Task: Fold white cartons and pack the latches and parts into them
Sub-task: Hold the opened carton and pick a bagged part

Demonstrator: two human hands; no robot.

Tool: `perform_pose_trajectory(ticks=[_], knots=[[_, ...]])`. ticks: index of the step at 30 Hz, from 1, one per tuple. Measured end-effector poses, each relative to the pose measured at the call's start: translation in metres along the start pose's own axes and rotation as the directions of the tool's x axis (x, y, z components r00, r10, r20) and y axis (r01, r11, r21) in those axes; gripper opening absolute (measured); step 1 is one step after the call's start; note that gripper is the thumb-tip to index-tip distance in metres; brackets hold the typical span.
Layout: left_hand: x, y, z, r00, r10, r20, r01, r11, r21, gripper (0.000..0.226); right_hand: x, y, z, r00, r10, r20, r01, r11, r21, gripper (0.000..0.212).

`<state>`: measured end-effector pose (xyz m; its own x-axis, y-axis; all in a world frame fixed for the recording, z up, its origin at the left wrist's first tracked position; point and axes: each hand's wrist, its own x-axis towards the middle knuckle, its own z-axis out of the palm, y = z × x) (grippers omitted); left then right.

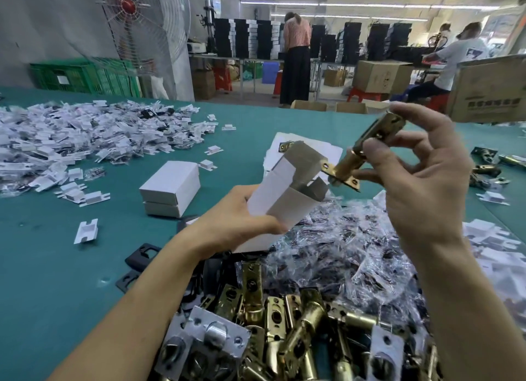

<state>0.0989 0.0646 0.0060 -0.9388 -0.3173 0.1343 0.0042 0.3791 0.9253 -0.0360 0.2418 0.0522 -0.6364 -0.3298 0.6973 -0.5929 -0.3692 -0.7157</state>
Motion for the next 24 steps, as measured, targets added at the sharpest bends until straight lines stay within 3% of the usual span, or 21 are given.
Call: perform_pose_trajectory(ticks=[4,7,11,14,19,24], knots=[[-0.001,0.000,-0.002,0.999,0.025,0.020,-0.024,0.999,-0.041,0.014,-0.005,-0.006,0.012,0.981,-0.119,0.151,0.124,0.992,-0.023,0.045],[-0.001,-0.002,-0.002,0.999,0.022,0.034,-0.021,0.999,-0.045,0.017,-0.007,-0.007,0.015,0.975,-0.135,0.176,0.160,0.978,-0.135,0.043],[-0.002,-0.001,-0.003,0.996,0.057,0.065,-0.055,0.998,-0.021,0.026,-0.008,-0.006,0.016,0.973,-0.126,0.193,0.150,0.982,-0.115,0.039],[-0.003,0.000,-0.003,0.994,0.091,0.062,-0.088,0.995,-0.053,0.026,-0.009,-0.003,0.016,0.968,-0.031,0.248,0.052,0.996,-0.079,0.040],[-0.002,0.000,-0.001,0.994,0.094,0.063,-0.089,0.993,-0.076,0.028,-0.014,0.007,0.017,0.945,-0.001,0.327,0.076,0.973,-0.216,0.041],[-0.004,0.002,-0.002,0.991,0.112,0.072,-0.102,0.986,-0.131,0.025,-0.016,0.002,0.024,0.965,-0.034,0.260,0.037,0.999,-0.008,0.026]])
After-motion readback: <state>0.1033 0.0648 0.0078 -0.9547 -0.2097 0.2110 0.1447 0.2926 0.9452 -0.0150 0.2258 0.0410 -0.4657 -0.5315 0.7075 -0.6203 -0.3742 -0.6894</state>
